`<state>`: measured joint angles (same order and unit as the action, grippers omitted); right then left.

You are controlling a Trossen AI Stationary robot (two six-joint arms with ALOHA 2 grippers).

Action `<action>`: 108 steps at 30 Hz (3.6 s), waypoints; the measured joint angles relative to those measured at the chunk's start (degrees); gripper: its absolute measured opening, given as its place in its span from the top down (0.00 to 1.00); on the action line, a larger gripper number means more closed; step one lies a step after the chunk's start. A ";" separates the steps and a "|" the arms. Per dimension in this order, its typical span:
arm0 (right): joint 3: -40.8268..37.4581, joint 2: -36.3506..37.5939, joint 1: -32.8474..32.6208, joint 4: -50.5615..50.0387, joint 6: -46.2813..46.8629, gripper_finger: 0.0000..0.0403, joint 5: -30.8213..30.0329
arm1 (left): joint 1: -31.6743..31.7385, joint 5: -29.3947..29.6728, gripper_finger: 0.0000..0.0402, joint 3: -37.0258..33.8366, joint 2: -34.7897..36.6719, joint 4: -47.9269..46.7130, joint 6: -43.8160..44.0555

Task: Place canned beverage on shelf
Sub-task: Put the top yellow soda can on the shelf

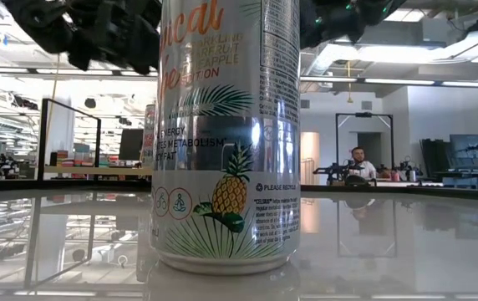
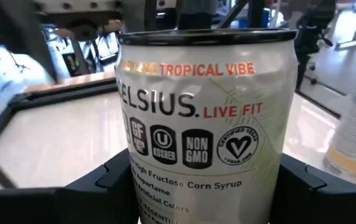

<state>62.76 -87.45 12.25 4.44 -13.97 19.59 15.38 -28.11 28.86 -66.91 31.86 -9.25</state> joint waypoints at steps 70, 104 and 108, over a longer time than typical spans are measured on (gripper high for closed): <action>-6.86 3.29 7.72 -1.49 -1.88 0.34 1.71 | 26.98 22.72 0.43 -20.00 20.39 8.59 0.46; -6.85 1.78 3.10 19.90 4.06 0.34 5.74 | 18.46 5.11 0.43 -20.81 20.04 8.50 3.30; -6.69 1.15 -1.51 23.62 -2.79 0.34 1.22 | 12.07 2.62 0.43 -20.81 20.04 7.88 2.96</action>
<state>56.07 -86.30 10.74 28.05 -16.77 20.81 27.44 -25.49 8.05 -46.87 39.74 -6.28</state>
